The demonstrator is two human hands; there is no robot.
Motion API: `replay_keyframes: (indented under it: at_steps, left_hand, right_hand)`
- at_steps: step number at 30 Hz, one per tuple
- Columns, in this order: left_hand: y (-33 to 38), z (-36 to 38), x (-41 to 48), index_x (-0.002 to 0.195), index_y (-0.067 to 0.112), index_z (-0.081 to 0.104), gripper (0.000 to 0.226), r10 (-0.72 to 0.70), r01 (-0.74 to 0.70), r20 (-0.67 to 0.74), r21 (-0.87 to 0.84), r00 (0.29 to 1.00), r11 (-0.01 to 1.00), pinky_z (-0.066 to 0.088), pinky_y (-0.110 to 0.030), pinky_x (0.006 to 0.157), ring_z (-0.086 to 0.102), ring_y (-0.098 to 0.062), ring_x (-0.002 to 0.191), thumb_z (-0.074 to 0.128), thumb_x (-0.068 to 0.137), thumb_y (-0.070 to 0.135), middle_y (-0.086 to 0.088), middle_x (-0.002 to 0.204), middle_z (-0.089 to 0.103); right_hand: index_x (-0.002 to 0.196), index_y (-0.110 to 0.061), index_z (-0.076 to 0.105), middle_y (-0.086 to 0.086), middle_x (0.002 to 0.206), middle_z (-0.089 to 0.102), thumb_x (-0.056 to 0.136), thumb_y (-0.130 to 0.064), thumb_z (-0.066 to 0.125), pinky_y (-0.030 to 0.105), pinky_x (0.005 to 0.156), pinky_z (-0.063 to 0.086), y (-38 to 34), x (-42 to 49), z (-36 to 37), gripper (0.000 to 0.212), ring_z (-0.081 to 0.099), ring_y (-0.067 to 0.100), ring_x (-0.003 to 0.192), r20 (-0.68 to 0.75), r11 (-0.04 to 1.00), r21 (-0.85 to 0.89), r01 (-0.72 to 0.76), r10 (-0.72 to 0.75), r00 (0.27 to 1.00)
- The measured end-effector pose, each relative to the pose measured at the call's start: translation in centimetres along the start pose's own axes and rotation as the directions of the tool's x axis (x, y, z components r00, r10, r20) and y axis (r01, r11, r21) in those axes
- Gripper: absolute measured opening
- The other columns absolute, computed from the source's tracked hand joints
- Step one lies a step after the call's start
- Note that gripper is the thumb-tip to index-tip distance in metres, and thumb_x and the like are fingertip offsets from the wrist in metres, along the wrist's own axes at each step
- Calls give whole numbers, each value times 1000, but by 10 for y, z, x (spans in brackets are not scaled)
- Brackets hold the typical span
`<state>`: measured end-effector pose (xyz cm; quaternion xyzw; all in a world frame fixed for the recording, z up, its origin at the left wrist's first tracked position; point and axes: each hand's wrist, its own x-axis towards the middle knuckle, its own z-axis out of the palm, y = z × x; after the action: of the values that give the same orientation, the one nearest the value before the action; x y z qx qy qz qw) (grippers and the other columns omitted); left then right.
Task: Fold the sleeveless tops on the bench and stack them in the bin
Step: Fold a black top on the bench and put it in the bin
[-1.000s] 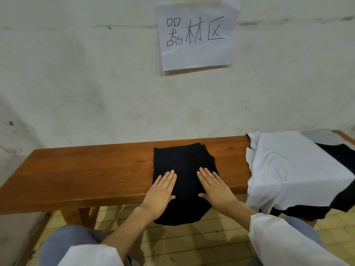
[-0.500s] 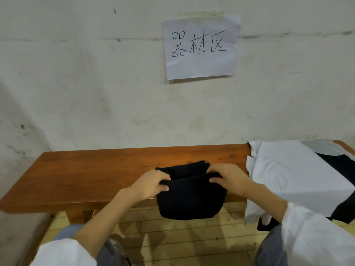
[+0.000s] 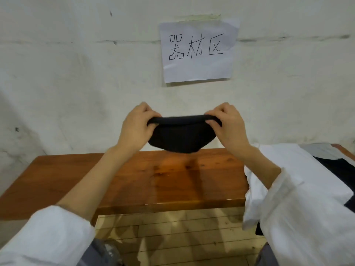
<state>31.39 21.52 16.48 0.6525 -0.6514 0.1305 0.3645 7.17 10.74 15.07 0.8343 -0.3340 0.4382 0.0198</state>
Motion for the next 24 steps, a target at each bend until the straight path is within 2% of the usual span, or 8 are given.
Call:
replay_keyframes:
  at_steps: [3, 7, 10, 13, 15, 18, 21, 24]
  left_hand:
    - [-13, 28, -56, 100, 14, 68, 32, 100, -113, 163, 68, 982, 991, 41, -27, 72, 56, -21, 86, 68, 72, -1, -2, 93, 55]
    - [-26, 71, -154, 100, 26, 67, 52, 150, -249, 526, 122, 837, 961, 51, -21, 70, 60, -6, 80, 83, 56, 5, 10, 92, 59]
    - [-29, 92, -196, 102, 31, 62, 65, 85, -171, 624, 79, 777, 982, 46, -14, 64, 58, -1, 76, 89, 45, 14, 15, 90, 57]
    - [-29, 95, -201, 112, 27, 58, 56, 78, -136, 619, 47, 781, 990, 39, -17, 74, 58, -6, 86, 79, 62, 14, 12, 98, 58]
    - [-29, 93, -199, 124, 26, 54, 40, 87, -130, 600, 29, 795, 991, 34, -20, 85, 53, -7, 100, 54, 84, 32, 11, 109, 56]
    - [-28, 91, -190, 129, 26, 52, 53, 44, -45, 493, -9, 869, 999, 36, -20, 85, 51, -2, 97, 27, 93, 55, 14, 111, 56]
    - [-36, 102, -171, 128, 19, 54, 44, -80, 87, 290, -9, 954, 996, 43, -21, 80, 57, -4, 91, 34, 98, 43, 9, 107, 59]
    - [-52, 121, -142, 131, 15, 52, 37, -342, 342, 211, 36, 916, 939, 51, -25, 79, 59, -9, 92, 49, 95, 23, 0, 119, 56]
  right_hand:
    - [99, -17, 71, 5, 94, 60, 81, -9, 68, 34, 81, 42, 8, -55, 24, 20, 55, 25, 88, 193, 998, -40, -37, 44, 980]
    - [96, -28, 69, -6, 97, 62, 71, -19, 78, 34, 89, 48, 12, -150, 47, 29, 59, 14, 94, 566, 994, -84, 76, -15, 824]
    - [92, -32, 65, -15, 86, 59, 55, -20, 84, 24, 77, 51, 11, -198, 57, 44, 58, 6, 80, 650, 997, -35, 67, -29, 759]
    - [99, -30, 61, -18, 89, 54, 67, -21, 65, 22, 85, 44, 13, -208, 57, 34, 52, 3, 84, 651, 1000, -2, -9, 8, 759]
    - [102, -30, 62, -22, 90, 46, 75, -30, 48, 19, 90, 34, 16, -200, 54, 31, 44, -3, 85, 655, 1000, -1, -11, 9, 755]
    - [103, -27, 64, -20, 93, 49, 84, -33, 39, 15, 82, 31, 25, -181, 58, 32, 44, -2, 87, 610, 991, 24, -134, 91, 787]
    - [107, -20, 64, -9, 102, 56, 94, -22, 49, 14, 77, 36, 45, -156, 77, 20, 52, 5, 90, 542, 929, -16, -370, 319, 777]
    - [112, -16, 60, -1, 111, 56, 96, -26, 52, 19, 79, 41, 60, -128, 98, 21, 55, 10, 92, 560, 797, -21, -603, 509, 654]
